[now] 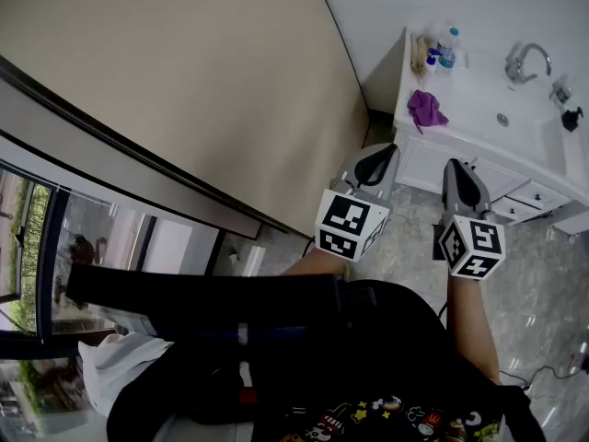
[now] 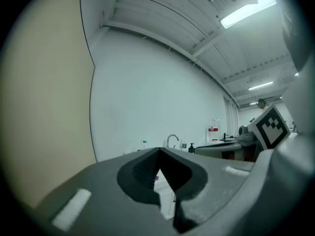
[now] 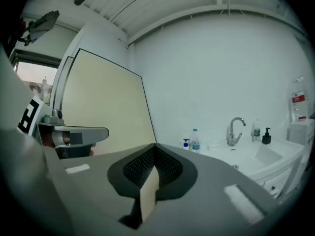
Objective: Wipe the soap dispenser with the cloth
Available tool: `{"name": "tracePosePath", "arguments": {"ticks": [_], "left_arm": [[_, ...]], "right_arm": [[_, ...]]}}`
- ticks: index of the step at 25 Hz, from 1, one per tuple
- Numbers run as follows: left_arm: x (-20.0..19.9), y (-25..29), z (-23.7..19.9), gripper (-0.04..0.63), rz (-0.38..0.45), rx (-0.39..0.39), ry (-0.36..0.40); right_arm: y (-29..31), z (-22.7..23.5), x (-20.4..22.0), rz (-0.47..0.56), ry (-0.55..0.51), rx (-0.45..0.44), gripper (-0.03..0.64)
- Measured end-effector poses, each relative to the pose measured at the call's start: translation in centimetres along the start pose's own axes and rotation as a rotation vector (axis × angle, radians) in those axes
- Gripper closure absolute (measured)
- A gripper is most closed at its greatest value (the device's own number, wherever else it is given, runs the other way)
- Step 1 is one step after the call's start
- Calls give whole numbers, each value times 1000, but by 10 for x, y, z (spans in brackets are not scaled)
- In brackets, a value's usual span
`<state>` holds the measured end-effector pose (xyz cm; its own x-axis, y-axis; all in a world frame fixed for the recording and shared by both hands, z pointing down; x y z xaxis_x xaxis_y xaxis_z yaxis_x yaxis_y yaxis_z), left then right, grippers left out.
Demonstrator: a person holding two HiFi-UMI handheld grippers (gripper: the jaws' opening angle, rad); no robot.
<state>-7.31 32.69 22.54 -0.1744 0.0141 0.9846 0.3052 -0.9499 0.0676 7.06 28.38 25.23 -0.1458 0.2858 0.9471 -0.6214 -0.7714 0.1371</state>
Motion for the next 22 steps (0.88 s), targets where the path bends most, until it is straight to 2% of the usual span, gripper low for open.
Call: {"name": "tracePosePath", "arguments": {"ticks": [2, 6, 11, 16, 22], "left_arm": [[1, 1, 4, 595, 0, -6, -2], [-1, 11, 23, 595, 6, 30, -17], [-3, 7, -3, 595, 9, 12, -8], [9, 14, -9, 595, -15, 0, -44], [22, 53, 19, 595, -41, -3, -71]], "right_arm": [[-3, 3, 1, -12, 9, -6, 595], [-20, 21, 2, -15, 16, 54, 594], [3, 7, -3, -3, 6, 39, 594], [18, 4, 7, -43, -17, 14, 594], [15, 51, 24, -108, -27, 11, 592]]}}
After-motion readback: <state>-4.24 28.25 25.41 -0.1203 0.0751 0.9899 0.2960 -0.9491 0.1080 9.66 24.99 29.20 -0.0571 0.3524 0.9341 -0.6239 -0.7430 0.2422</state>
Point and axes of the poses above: the fingertips, and each gripper's own axes: y forward along the fingers, z to its right, x out of its underside, the point moved 4 cm from there along -y, backward along the fingers, and after that the axes turned 11 degrees about y, right-handed, at the moved point
